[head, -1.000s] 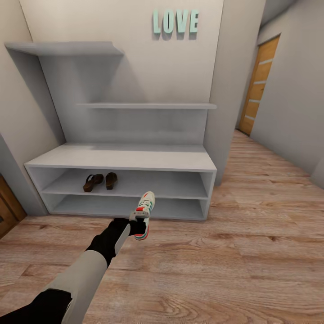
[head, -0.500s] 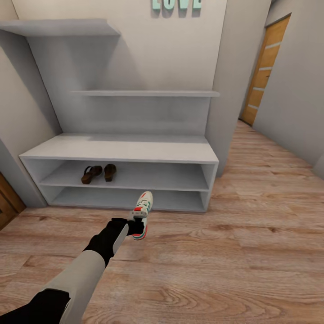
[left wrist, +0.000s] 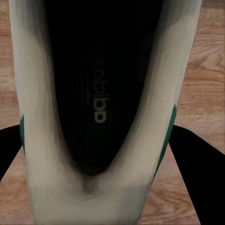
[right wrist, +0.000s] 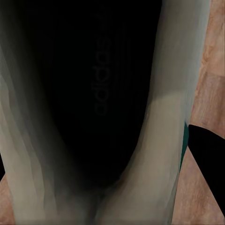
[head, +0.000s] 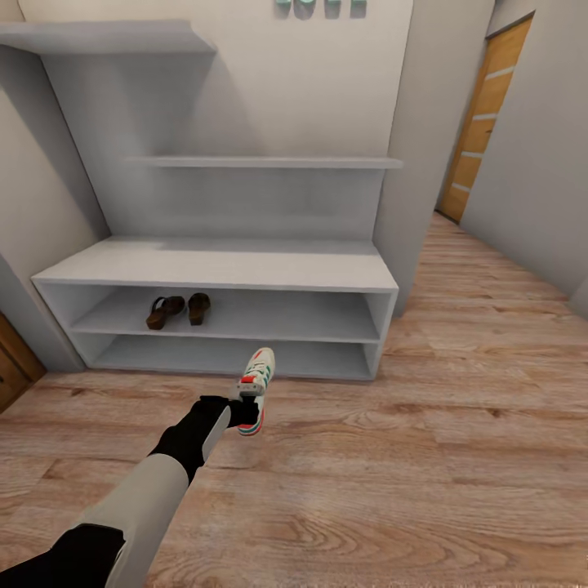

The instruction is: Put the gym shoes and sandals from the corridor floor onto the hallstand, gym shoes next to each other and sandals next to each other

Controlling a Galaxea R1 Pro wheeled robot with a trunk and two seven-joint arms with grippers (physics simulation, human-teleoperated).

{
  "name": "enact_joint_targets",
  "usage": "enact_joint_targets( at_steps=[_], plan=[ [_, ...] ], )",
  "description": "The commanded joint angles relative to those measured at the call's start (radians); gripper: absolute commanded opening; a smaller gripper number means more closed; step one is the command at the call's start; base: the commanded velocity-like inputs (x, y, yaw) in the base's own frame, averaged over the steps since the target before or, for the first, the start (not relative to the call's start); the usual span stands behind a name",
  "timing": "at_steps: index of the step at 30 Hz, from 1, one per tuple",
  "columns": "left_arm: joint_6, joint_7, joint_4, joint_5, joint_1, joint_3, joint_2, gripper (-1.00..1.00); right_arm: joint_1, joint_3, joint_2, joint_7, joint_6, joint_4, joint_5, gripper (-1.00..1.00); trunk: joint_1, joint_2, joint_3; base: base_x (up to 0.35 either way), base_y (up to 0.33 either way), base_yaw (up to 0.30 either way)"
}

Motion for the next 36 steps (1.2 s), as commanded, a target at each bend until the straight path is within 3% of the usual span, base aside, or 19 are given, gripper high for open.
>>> enact_joint_targets(
  at_steps=[1, 4, 14, 17, 19, 21, 36],
  plan=[
    [0.005, 0.002, -0.002, 0.009, 0.0, -0.003, 0.001, -1.0, -0.001, -0.002, 0.0, 0.009, 0.004, -0.001, 0.011, -1.0, 0.0, -0.001, -0.006, 0.0, 0.0, 0.0],
    [0.005, 0.002, -0.002, 0.009, 0.0, -0.003, 0.0, -1.0, -0.001, -0.002, 0.0, 0.009, 0.004, -0.001, 0.011, -1.0, 0.002, -0.001, -0.022, 0.0, 0.0, 0.0],
    [0.004, 0.002, -0.002, 0.009, 0.0, -0.003, -0.001, -1.0, -0.001, -0.001, 0.0, 0.008, 0.004, -0.001, 0.015, -1.0, 0.002, -0.001, -0.026, 0.009, 0.0, 0.0],
    [0.003, 0.002, -0.002, 0.009, 0.0, -0.003, 0.0, -1.0, -0.001, 0.0, 0.0, 0.008, 0.005, -0.001, 0.05, -1.0, 0.002, -0.001, -0.026, 0.222, 0.0, 0.0],
    [0.003, 0.002, -0.002, 0.009, 0.0, -0.003, 0.0, -1.0, -0.001, 0.0, 0.0, 0.009, 0.005, -0.001, 0.103, -1.0, 0.002, -0.001, -0.026, 0.304, 0.0, 0.0],
    [0.003, 0.002, -0.002, 0.009, -0.001, -0.002, 0.0, -1.0, -0.001, 0.0, 0.0, 0.009, 0.005, -0.001, 0.132, -1.0, 0.002, -0.001, -0.026, 0.324, 0.0, 0.0],
    [0.002, 0.002, -0.002, 0.009, 0.0, -0.002, 0.001, -1.0, -0.001, -0.002, 0.0, 0.01, 0.007, -0.001, 0.15, -1.0, 0.002, -0.001, -0.026, 0.34, 0.013, 0.0]
  ],
)
